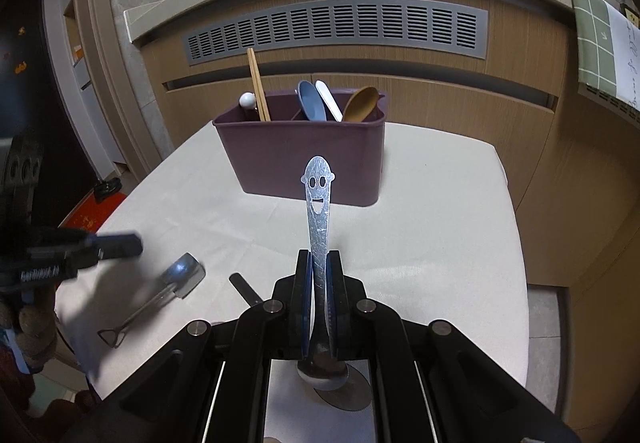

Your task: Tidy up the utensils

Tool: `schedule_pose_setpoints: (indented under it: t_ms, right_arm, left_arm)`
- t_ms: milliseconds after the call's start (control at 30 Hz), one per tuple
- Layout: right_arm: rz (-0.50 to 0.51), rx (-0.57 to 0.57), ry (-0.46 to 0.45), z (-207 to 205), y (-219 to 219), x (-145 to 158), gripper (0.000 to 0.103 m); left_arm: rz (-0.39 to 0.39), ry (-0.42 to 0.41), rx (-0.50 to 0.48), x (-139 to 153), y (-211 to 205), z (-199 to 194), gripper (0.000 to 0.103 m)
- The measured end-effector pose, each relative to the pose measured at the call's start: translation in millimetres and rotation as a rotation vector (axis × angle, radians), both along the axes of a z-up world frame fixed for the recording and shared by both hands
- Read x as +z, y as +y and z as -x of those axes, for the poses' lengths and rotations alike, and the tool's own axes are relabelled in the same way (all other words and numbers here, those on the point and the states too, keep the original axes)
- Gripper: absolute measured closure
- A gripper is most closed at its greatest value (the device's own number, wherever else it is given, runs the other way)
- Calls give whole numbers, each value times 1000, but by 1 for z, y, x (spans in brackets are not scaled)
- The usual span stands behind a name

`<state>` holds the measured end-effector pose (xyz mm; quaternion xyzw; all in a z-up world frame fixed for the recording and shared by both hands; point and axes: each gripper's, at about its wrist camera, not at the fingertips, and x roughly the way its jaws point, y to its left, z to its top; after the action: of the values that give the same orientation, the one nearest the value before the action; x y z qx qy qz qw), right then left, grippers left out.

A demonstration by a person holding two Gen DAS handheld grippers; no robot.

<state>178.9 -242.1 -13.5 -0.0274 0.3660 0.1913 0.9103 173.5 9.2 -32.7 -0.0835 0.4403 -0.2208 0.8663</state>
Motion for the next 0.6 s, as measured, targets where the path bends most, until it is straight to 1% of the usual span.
schedule_pose_setpoints:
  t_ms: [33,67,167,233,267,400,500,600]
  right_arm:
    - [-3,-2,5,0,-1,-2,97]
    - [-8,-3,11,-1,-2,-3,97]
    - [-27,-4,29,-2,-2,-8,97]
    - [-31,-5,33,-2,-3,-9,97]
    - [-31,-6,35,-2,-4,-10,97]
    - [-36,-20,48,-1,-8,-13,97]
    - [-39,-26,53,-1,-9,-15,97]
    - [-38,-31,58,-2,-9,-18,97]
  left_arm:
    - [-10,10,4,-3,0,0,67]
    - [-27,16,17,-6,-1,-1,66]
    - [-126,10,66,-14,-8,-6,65]
    - [-181,15,48,-21,-17,-13,65]
    - [-222,25,25,-27,-24,-17,65]
    - [-368,29,-10,-43,-40,-27,65]
    - [-411,20,-34,-42,-45,-31,65]
    - [-405,31,-41,-42,-44,-34,66]
